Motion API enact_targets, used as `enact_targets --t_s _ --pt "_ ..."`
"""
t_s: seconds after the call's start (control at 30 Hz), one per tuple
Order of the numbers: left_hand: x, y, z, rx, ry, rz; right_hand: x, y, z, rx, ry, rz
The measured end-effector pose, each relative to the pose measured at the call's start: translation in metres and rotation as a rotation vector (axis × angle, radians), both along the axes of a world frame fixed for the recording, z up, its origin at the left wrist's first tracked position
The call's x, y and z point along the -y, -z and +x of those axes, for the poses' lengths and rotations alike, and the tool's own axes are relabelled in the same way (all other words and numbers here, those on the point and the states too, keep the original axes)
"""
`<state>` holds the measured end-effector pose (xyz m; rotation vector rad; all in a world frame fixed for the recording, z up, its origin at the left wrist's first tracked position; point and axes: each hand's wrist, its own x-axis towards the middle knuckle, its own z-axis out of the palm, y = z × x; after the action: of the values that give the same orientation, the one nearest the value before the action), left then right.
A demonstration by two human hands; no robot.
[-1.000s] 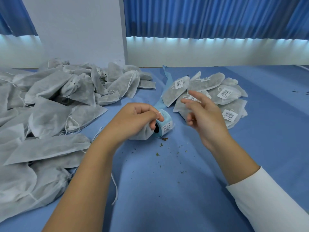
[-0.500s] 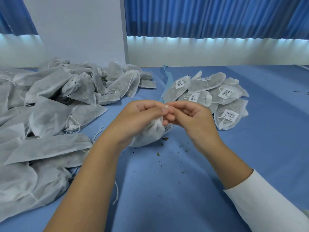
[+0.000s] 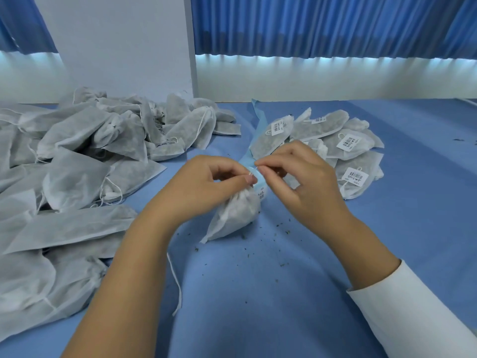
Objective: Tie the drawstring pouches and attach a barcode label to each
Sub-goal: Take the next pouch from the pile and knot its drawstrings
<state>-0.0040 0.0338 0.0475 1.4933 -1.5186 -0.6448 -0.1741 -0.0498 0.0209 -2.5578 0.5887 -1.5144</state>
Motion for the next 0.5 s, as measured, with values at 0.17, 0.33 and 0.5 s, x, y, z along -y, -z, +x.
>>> enact_targets --t_s 0.17,0.33,0.5 --pt "-0.002 -0.004 -0.012 -0.213 0.208 0.084 -0.004 -0.005 0.001 0.177 -0.186 0.450" --pt "0.002 -0.002 -0.017 -0.499 0.192 0.130 -0.003 -0.005 0.004 0.262 -0.280 0.915" --pt "0.006 0.000 -0.014 -0.540 0.124 0.073 0.000 -0.005 0.003 0.351 -0.264 0.888"
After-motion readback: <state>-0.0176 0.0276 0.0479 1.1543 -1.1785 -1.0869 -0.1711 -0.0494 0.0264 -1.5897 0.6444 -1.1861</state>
